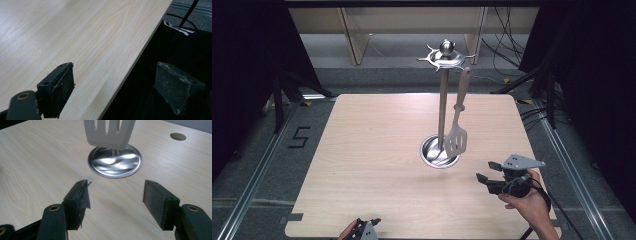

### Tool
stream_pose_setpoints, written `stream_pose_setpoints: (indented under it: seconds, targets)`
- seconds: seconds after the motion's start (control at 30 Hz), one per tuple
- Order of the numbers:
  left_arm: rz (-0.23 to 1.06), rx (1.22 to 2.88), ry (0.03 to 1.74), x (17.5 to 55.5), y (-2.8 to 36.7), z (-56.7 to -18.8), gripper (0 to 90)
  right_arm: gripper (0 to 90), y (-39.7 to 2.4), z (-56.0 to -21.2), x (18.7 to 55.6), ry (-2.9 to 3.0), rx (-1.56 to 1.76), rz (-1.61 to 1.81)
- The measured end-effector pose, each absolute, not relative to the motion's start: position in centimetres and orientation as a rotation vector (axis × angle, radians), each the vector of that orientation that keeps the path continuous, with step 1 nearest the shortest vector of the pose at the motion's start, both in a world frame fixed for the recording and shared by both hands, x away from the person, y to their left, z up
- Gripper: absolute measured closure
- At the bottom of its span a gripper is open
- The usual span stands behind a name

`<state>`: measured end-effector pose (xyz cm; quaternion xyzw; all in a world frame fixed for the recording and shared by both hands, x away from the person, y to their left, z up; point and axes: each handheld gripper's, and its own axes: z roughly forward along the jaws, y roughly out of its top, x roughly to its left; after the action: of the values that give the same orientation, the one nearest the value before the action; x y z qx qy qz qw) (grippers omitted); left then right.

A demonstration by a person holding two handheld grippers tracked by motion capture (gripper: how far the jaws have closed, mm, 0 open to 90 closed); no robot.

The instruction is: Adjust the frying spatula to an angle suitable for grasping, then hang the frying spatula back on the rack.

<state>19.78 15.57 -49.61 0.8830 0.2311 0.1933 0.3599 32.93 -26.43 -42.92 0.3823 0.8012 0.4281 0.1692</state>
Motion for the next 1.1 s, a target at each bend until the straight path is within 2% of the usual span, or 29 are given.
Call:
stream_pose_setpoints:
  seconds: [1.1]
  targets:
    - [0.525, 2.298, 0.588, 19.6, 15.8, -49.6, 15.5, 37.4, -27.0, -44.5, 31.7, 2.311, 1.110, 1.199]
